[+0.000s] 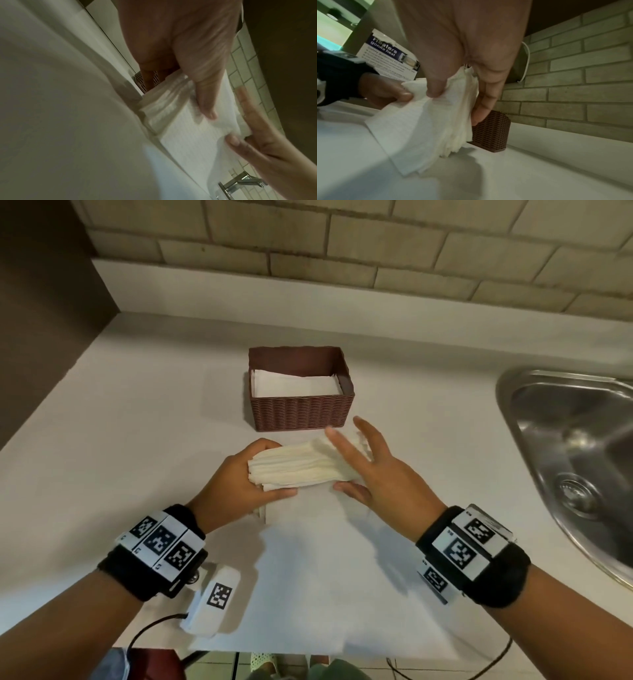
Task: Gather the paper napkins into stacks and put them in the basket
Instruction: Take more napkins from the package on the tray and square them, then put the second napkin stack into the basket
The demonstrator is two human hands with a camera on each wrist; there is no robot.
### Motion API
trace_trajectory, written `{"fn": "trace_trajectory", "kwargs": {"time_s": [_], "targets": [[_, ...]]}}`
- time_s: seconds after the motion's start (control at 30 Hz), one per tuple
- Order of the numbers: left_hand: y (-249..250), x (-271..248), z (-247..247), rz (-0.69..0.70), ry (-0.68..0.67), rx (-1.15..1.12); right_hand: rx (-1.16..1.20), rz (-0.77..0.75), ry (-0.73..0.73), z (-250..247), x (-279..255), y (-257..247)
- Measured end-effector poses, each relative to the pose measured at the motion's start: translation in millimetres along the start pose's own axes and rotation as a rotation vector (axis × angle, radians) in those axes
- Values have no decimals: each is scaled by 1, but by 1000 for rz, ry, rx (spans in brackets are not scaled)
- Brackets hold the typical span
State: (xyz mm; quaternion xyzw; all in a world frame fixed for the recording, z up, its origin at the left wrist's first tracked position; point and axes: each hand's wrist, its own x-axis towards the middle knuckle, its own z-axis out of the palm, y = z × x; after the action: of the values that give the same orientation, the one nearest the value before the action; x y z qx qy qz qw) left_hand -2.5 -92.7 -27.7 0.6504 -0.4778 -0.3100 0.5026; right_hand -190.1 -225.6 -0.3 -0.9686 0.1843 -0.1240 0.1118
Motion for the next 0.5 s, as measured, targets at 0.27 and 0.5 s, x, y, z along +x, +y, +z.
{"fn": "trace_trajectory", "kwargs": {"time_s": [0.27, 0.5], "targets": [[13, 4, -4, -75, 4, -181, 514, 266, -180, -22, 6, 9], [47, 11, -10, -363, -95, -654, 1181, 503, -90, -26, 15, -6]]}}
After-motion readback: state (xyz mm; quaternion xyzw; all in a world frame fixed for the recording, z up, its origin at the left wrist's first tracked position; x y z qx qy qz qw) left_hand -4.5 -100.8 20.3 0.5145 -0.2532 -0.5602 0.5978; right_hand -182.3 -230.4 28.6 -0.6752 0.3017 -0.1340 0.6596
